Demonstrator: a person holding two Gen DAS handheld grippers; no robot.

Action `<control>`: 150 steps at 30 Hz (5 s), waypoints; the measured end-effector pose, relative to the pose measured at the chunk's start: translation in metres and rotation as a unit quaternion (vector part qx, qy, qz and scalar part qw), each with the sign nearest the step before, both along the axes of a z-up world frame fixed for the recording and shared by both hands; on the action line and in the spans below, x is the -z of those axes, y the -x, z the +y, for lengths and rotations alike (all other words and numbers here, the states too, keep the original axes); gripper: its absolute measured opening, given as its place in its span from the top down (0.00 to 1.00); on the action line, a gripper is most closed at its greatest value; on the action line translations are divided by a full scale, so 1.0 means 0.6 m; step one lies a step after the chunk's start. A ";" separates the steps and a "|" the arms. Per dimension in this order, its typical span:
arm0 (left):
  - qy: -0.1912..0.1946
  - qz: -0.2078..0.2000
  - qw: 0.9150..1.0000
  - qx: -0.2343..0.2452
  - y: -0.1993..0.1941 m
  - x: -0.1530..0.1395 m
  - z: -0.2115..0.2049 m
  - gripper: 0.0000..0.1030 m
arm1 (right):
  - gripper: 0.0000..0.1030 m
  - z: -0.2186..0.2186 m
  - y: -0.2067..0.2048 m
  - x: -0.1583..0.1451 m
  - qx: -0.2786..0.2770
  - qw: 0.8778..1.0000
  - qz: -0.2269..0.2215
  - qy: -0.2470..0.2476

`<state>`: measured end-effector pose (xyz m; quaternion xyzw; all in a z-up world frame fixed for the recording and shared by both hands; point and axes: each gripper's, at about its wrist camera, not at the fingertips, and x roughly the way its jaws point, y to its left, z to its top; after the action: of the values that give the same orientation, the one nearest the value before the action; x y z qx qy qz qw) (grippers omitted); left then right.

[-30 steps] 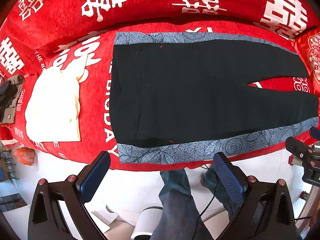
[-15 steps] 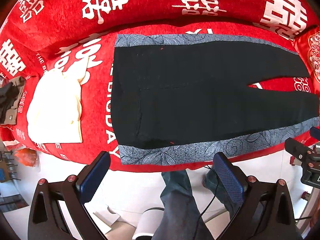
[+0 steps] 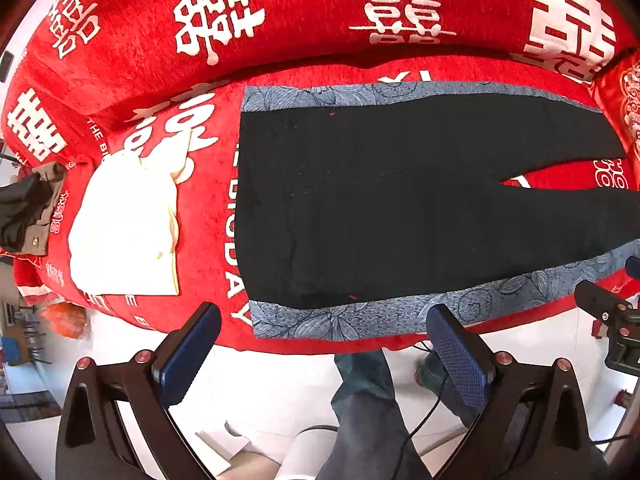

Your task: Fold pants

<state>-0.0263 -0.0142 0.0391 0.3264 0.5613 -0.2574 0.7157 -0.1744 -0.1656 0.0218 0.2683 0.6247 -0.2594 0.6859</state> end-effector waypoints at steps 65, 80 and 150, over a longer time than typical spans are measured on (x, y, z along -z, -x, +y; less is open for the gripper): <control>0.238 0.238 0.918 -0.210 -0.055 0.305 0.193 0.00 | 0.64 0.058 0.030 0.332 0.156 0.848 -0.332 -0.382; 0.275 0.242 0.910 -0.194 -0.088 0.291 0.159 0.63 | 0.58 0.027 0.087 0.338 0.164 0.873 -0.290 -0.358; 0.072 0.035 0.993 -0.092 -0.171 0.216 -0.245 0.21 | 0.25 -0.300 -0.198 0.167 -0.143 0.979 -0.094 -0.110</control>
<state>0.0761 -0.1613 -0.0907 0.2118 0.5933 -0.2416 0.7381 -0.0556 -0.3455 -0.0787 0.2732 0.6143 -0.0622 0.7376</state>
